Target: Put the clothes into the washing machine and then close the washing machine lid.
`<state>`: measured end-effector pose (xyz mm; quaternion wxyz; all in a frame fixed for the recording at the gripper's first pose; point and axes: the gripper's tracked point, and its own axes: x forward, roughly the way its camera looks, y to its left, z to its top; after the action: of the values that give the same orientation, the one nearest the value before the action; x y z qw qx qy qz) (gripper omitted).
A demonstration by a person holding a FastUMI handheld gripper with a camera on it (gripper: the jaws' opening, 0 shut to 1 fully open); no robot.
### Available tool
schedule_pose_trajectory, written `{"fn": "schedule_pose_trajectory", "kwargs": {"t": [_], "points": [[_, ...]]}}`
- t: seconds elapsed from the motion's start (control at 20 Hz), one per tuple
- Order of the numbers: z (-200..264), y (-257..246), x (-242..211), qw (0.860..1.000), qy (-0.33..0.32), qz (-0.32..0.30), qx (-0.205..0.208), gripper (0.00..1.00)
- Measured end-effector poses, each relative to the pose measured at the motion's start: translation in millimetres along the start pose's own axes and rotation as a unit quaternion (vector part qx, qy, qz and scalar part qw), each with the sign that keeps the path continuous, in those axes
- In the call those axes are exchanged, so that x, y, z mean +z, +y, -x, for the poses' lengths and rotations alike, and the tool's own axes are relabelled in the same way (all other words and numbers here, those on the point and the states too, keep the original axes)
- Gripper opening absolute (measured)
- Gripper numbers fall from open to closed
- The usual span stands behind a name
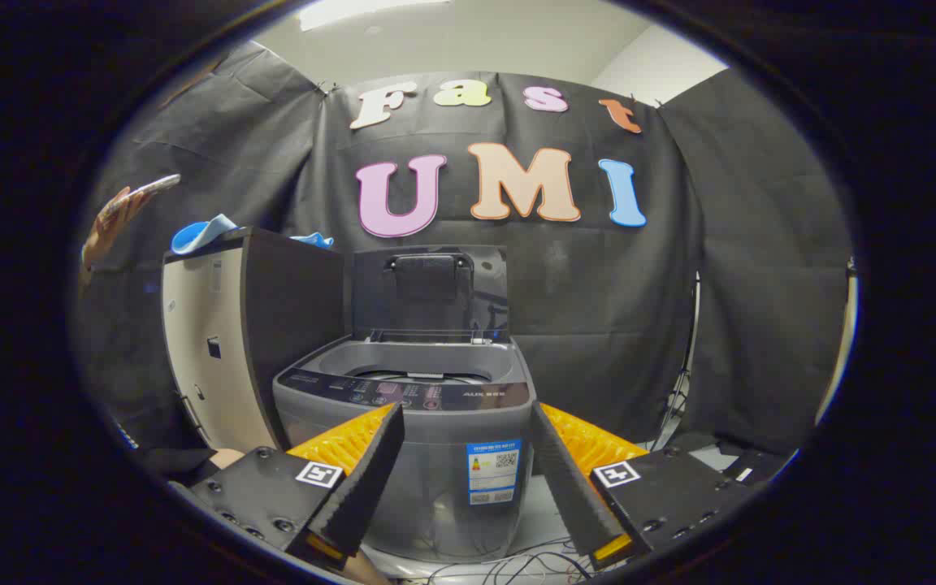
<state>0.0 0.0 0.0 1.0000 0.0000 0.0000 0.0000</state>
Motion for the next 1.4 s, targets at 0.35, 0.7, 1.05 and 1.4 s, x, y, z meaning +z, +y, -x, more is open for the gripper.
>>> {"fn": "schedule_pose_trajectory", "kwargs": {"t": [0.35,0.7,1.05,1.4], "points": [[0.2,0.4,-0.5,1.0,0.0,0.0,0.0,0.96],[-0.2,0.0,0.0,1.0,0.0,0.0,0.0,0.96],[-0.1,0.2,-0.4,1.0,-0.001,0.0,0.0,0.96],[-12.5,22.0,52.4,0.999,-0.032,-0.022,-0.007,0.96]]}}
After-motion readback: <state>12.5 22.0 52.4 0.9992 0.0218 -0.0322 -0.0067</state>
